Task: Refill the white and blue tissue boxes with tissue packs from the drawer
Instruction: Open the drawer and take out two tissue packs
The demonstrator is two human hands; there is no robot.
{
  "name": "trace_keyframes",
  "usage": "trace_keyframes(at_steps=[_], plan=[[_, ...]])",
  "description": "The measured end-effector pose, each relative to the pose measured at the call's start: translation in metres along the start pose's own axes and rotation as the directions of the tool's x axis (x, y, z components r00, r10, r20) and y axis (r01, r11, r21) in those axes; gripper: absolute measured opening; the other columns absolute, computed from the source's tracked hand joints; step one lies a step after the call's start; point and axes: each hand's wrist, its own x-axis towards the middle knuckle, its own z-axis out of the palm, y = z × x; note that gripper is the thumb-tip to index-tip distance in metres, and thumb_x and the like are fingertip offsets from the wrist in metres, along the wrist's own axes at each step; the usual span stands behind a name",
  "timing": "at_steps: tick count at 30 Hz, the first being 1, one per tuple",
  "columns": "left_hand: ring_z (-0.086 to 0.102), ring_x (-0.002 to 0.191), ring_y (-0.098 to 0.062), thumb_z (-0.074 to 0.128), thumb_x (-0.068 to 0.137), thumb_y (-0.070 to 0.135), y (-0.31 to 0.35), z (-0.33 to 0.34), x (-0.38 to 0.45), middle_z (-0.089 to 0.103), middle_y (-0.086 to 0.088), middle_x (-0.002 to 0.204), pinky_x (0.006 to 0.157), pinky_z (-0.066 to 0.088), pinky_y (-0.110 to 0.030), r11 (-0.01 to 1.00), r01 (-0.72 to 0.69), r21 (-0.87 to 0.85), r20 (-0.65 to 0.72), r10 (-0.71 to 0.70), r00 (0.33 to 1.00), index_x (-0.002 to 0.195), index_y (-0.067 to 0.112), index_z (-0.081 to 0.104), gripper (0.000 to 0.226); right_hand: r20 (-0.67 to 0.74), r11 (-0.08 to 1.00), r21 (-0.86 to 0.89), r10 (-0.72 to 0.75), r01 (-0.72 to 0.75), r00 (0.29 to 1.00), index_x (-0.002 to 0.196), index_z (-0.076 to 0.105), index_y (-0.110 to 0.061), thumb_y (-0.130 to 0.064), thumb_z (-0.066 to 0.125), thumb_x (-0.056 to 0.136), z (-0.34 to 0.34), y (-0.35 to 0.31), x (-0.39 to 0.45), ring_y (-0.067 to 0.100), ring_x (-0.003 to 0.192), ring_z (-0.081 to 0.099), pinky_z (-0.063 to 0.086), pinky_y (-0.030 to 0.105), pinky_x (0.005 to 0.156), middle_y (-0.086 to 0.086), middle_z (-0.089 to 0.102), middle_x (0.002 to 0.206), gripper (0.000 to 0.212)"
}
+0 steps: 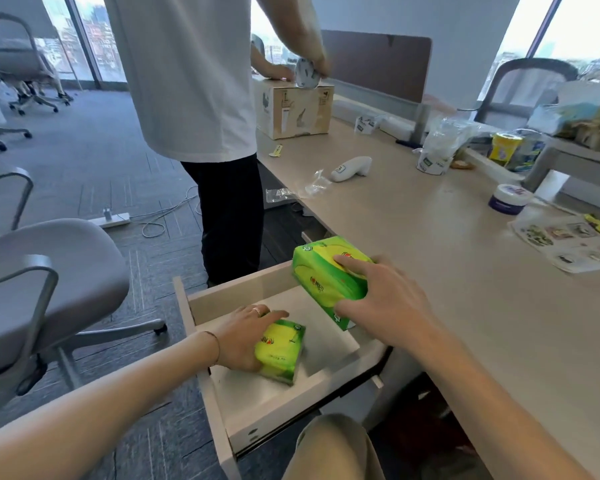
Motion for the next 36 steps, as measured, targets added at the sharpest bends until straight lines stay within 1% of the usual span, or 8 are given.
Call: trace_keyframes(at_steps=[4, 8, 13, 15, 20, 27, 31, 36], plan=[[0.053, 0.118, -0.017, 0.067, 0.061, 0.070, 0.002, -0.014, -0.015, 0.050, 0.006, 0.128, 0.104, 0.043, -0.036, 0.988, 0.046, -0.147, -0.204, -0.075, 0.976, 0.152, 0.036, 0.023, 0.107, -0.084, 1.000, -0.011, 0.020, -0.021, 0.996, 0.144, 0.041, -0.055, -0.048, 0.070, 0.071, -0.024, 0.014, -0.011, 0.023, 0.115, 0.055, 0.046, 0.036, 0.091, -0.004, 0.051, 0.127, 0.079], [0.053, 0.115, -0.009, 0.078, 0.060, 0.064, 0.015, -0.043, -0.025, 0.053, 0.011, 0.130, 0.097, 0.045, -0.031, 0.966, -0.032, -0.256, -0.412, -0.079, 0.908, 0.152, 0.039, 0.027, 0.108, -0.138, 0.999, -0.019, 0.035, -0.038, 0.990, 0.144, 0.042, -0.054, -0.048, 0.072, 0.069, -0.047, 0.036, -0.020, 0.024, 0.111, 0.056, 0.048, 0.037, 0.090, -0.002, 0.052, 0.126, 0.081], [0.050, 0.119, -0.006, 0.082, 0.060, 0.060, 0.048, -0.095, -0.017, 0.052, 0.012, 0.134, 0.101, 0.042, -0.029, 0.947, -0.119, -0.299, -0.529, -0.061, 0.846, 0.152, 0.037, 0.031, 0.108, -0.191, 0.997, -0.014, 0.067, -0.071, 0.979, 0.144, 0.042, -0.055, -0.055, 0.072, 0.072, -0.074, 0.074, -0.032, 0.024, 0.115, 0.053, 0.041, 0.034, 0.084, 0.000, 0.052, 0.131, 0.078], [0.049, 0.118, -0.007, 0.082, 0.058, 0.059, 0.064, -0.112, -0.006, 0.052, 0.013, 0.134, 0.102, 0.042, -0.029, 0.933, -0.139, -0.331, -0.545, -0.069, 0.835, 0.151, 0.039, 0.032, 0.107, -0.223, 0.995, -0.003, 0.095, -0.098, 0.970, 0.144, 0.042, -0.054, -0.060, 0.071, 0.075, -0.086, 0.090, -0.040, 0.024, 0.117, 0.052, 0.040, 0.034, 0.085, 0.001, 0.053, 0.132, 0.075], [0.050, 0.121, -0.013, 0.083, 0.057, 0.058, 0.110, -0.148, 0.031, 0.053, 0.010, 0.132, 0.106, 0.044, -0.036, 0.903, -0.209, -0.376, -0.578, -0.051, 0.815, 0.147, 0.048, 0.031, 0.105, -0.304, 0.985, 0.071, 0.174, -0.160, 0.937, 0.143, 0.047, -0.051, -0.060, 0.072, 0.075, -0.115, 0.136, -0.064, 0.024, 0.128, 0.049, 0.043, 0.041, 0.102, 0.003, 0.049, 0.141, 0.073], [0.048, 0.125, -0.017, 0.085, 0.062, 0.054, 0.196, -0.172, 0.096, 0.050, 0.010, 0.141, 0.107, 0.042, -0.043, 0.881, -0.330, -0.338, -0.505, 0.126, 0.854, 0.148, 0.047, 0.028, 0.104, -0.343, 0.958, 0.115, 0.285, -0.261, 0.895, 0.143, 0.048, -0.047, -0.055, 0.075, 0.076, -0.141, 0.201, -0.097, 0.023, 0.125, 0.052, 0.040, 0.034, 0.093, 0.003, 0.052, 0.138, 0.073], [0.049, 0.123, -0.020, 0.087, 0.062, 0.052, 0.227, -0.168, 0.129, 0.053, 0.004, 0.137, 0.099, 0.043, -0.036, 0.897, -0.328, -0.296, -0.452, 0.171, 0.875, 0.149, 0.044, 0.031, 0.104, -0.337, 0.938, 0.139, 0.346, -0.318, 0.876, 0.143, 0.049, -0.047, -0.052, 0.077, 0.075, -0.146, 0.235, -0.112, 0.024, 0.120, 0.054, 0.041, 0.032, 0.093, 0.003, 0.053, 0.132, 0.074], [0.045, 0.118, -0.017, 0.090, 0.067, 0.042, 0.250, -0.171, 0.156, 0.051, 0.004, 0.128, 0.094, 0.035, -0.029, 0.897, -0.350, -0.269, -0.403, 0.225, 0.887, 0.148, 0.033, 0.039, 0.097, -0.302, 0.926, 0.147, 0.377, -0.348, 0.876, 0.142, 0.050, -0.047, -0.048, 0.079, 0.074, -0.152, 0.264, -0.120, 0.024, 0.117, 0.054, 0.043, 0.034, 0.095, 0.003, 0.053, 0.125, 0.075]])
